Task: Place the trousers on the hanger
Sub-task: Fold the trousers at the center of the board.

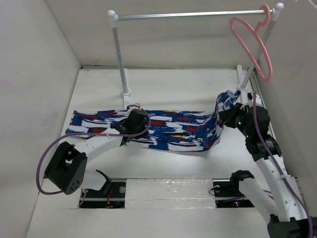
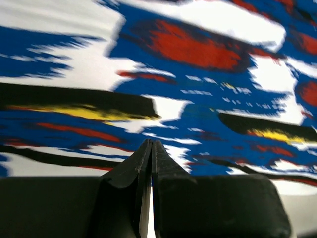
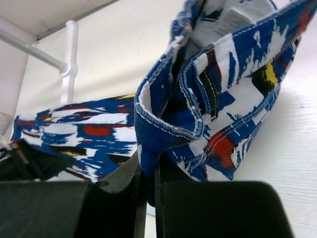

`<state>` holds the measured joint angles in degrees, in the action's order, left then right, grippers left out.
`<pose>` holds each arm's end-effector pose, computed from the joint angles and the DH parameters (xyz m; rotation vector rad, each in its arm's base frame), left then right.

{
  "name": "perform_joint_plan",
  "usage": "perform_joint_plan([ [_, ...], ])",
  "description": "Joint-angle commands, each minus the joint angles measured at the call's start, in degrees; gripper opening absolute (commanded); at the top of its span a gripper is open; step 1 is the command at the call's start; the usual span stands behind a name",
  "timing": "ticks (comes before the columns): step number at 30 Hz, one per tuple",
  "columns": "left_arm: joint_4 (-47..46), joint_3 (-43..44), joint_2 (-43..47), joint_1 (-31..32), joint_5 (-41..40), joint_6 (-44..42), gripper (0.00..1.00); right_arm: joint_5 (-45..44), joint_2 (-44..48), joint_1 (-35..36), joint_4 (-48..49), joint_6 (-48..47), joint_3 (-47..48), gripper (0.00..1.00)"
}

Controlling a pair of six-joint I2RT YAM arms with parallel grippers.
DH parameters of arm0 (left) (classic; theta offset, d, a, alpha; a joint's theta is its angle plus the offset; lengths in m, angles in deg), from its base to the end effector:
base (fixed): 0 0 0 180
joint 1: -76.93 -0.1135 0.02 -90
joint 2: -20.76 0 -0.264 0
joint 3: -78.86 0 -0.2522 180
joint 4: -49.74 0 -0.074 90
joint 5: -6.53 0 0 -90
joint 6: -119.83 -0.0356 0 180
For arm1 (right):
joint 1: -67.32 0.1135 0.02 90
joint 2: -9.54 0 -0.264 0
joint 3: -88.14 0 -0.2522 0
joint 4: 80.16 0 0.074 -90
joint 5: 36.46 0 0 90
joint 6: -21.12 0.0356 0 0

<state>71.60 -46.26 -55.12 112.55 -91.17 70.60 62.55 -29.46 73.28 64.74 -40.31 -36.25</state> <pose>0.2232 -0.1540 0.2048 -0.1758 2.3615 -0.5133 0.1586 0.0222 0.3171 0.2703 1.9093 0.5563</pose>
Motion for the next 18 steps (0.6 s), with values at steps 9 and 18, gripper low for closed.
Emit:
perform_joint_plan([
  [9, -11.2, -0.6, -5.4, 9.0, 5.6, 5.0, 0.0, -13.3, -11.4, 10.0, -2.8, -5.6, 25.4, 0.0],
  [18, -12.5, 7.6, -21.4, 18.5, 3.4, 8.0, 0.0, 4.9, -12.3, -7.8, -4.8, -11.0, 32.8, 0.0],
])
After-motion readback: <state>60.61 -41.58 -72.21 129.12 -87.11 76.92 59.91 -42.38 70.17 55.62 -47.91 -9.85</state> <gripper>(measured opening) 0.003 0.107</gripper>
